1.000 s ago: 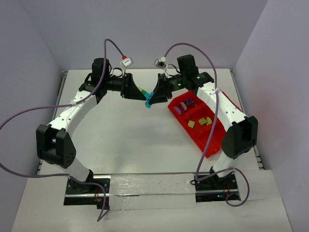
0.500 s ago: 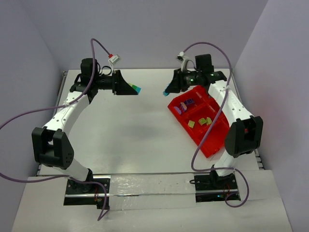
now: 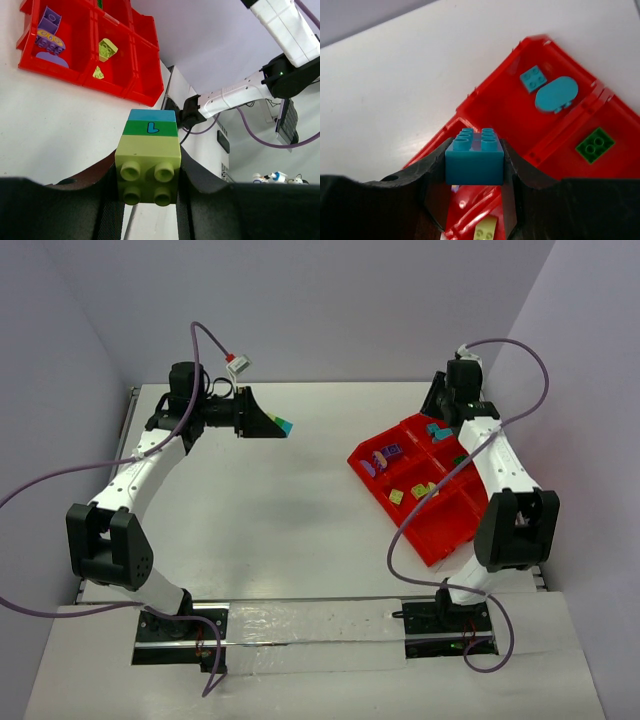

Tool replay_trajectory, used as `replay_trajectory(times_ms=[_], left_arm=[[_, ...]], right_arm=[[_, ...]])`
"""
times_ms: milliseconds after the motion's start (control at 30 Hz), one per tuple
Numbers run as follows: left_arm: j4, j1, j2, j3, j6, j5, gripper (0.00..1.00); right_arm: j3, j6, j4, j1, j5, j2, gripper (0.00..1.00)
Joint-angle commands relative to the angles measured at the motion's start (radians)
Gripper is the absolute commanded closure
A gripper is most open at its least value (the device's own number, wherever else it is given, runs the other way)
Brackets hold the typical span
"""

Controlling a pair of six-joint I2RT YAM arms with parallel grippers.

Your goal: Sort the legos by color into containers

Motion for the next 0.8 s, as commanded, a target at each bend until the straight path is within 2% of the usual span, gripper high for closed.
replay_trajectory(times_ms=[0,100,200,400,533,633,767], left_arm=[[-0.025,-0.002,-0.012,0.042,0.032,-0.017,1.00],[-0.028,-0.002,-0.016,0.038,0.033,-0.031,1.00],[-0.035,-0.002,-0.022,0.035,0.035,-0.039,1.00],[-0.062,-0.003,-0.026,0.048,0.050,-0.047,1.00],[-0.062,-0.002,-0.025,0.052,0.048,-0.049,1.00],[-0.053,-0.002,-0.026,0.051,0.045,-0.047,1.00],[-0.054,-0.003,-0.030,0.052,0.050,-0.045,1.00]], right_arm=[[0.134,-0.001,0.044,-0.025,0.092,0.130,0.96],[0.166,0.002,0.036,-0.042,0.095,0.192,0.90],[0.178,0.002,0.038,-0.047,0.101,0.219,0.75],[0.188,-0.007,0.037,-0.049,0.102,0.269,0.57],[0.203,-0.017,0.018,-0.048,0.087,0.285,0.40],[0.207,-0.029,0.010,-0.048,0.076,0.276,0.32],[0.206,-0.033,0.003,-0.046,0.067,0.235,0.31]])
